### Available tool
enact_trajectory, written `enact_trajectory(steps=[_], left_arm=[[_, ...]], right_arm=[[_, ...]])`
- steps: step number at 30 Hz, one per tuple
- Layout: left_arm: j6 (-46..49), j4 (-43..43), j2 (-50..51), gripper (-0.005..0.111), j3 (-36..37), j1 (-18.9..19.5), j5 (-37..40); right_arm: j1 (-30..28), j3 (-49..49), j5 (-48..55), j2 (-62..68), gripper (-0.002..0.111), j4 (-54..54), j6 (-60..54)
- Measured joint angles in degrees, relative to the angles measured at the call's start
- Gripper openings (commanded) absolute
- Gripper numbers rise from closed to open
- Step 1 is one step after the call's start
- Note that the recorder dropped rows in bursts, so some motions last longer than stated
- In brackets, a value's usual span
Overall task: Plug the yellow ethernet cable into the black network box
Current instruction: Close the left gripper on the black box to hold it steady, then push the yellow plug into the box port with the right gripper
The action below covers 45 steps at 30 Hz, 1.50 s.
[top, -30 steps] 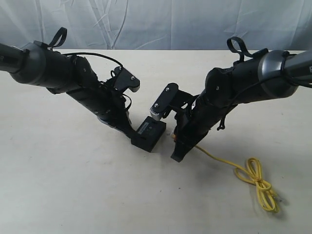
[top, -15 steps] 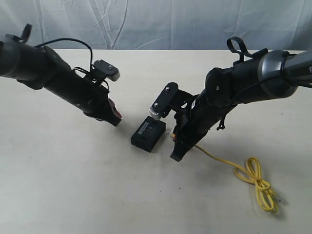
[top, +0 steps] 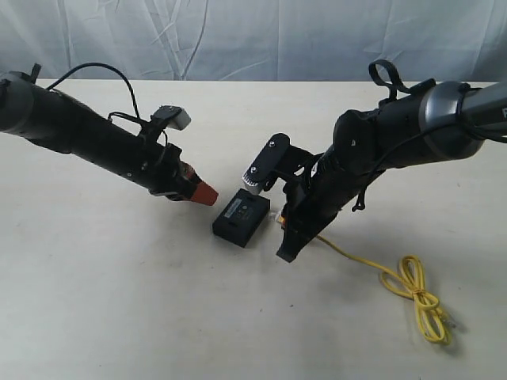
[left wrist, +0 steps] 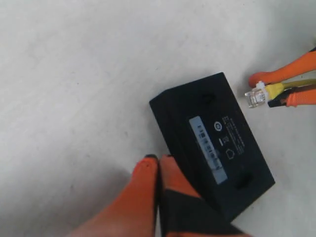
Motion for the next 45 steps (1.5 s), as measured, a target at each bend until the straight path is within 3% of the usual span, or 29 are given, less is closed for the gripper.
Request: enact_trajectory(steps=[6,45], left_arm=[[-1.96,0.48,0.48,0.0,0.0,-2.71,-2.47],[-2.61,0.92,0.51,0.0,-0.03,-2.85,-1.98]], right_arm=[[0.0,0.0,-0.14,0.0,-0.001,0.0,0.0],[2.06,-2.28,0.8,3.24,-0.001,3.53,-3.66]])
